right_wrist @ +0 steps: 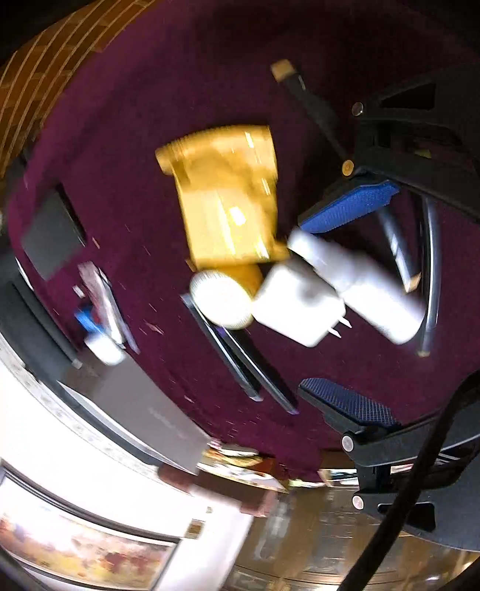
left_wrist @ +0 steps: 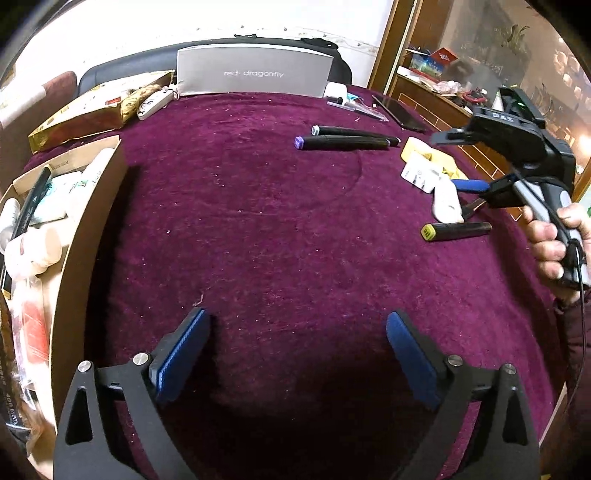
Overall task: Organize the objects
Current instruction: 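Grasp the white spray bottle with the left gripper and lift it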
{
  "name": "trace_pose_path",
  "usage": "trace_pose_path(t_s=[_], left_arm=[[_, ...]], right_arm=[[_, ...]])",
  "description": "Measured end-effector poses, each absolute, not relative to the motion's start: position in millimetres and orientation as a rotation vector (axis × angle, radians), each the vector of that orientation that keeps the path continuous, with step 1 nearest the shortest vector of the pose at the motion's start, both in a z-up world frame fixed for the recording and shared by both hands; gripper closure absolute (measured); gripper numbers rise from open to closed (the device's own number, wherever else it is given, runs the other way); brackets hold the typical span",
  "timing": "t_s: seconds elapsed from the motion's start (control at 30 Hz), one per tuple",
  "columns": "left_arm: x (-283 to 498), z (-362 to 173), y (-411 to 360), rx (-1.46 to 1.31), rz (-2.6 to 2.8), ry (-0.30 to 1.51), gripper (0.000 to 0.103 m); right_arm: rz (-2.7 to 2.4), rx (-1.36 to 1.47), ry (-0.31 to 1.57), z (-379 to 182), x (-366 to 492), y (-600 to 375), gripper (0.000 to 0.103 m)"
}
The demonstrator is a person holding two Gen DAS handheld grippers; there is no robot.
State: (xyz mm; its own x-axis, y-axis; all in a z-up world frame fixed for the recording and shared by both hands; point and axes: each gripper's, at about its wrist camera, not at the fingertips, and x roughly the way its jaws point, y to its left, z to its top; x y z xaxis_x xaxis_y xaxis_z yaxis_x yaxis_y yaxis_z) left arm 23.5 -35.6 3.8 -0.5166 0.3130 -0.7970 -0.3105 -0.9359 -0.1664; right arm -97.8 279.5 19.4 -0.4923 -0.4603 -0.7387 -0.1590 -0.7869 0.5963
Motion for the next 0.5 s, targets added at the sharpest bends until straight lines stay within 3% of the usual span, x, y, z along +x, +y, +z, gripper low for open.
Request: trace_pose_path(t_s=[0.17, 0.33, 0.5], left_arm=[[23, 4, -33, -1.297, 2.457, 0.009, 0.007], [23, 4, -33, -1.295, 2.449, 0.01, 0.003], [24, 2, -25, -1.313, 2.452, 0.085, 0.002]], right_arm=[[-2.239, 1.496, -0.821, 11, -94, 225, 0.019], [-1.943, 1.449, -0.896, 10, -80, 191, 0.02], [-2.108, 1.392, -0.813, 35, -63, 203, 0.019]])
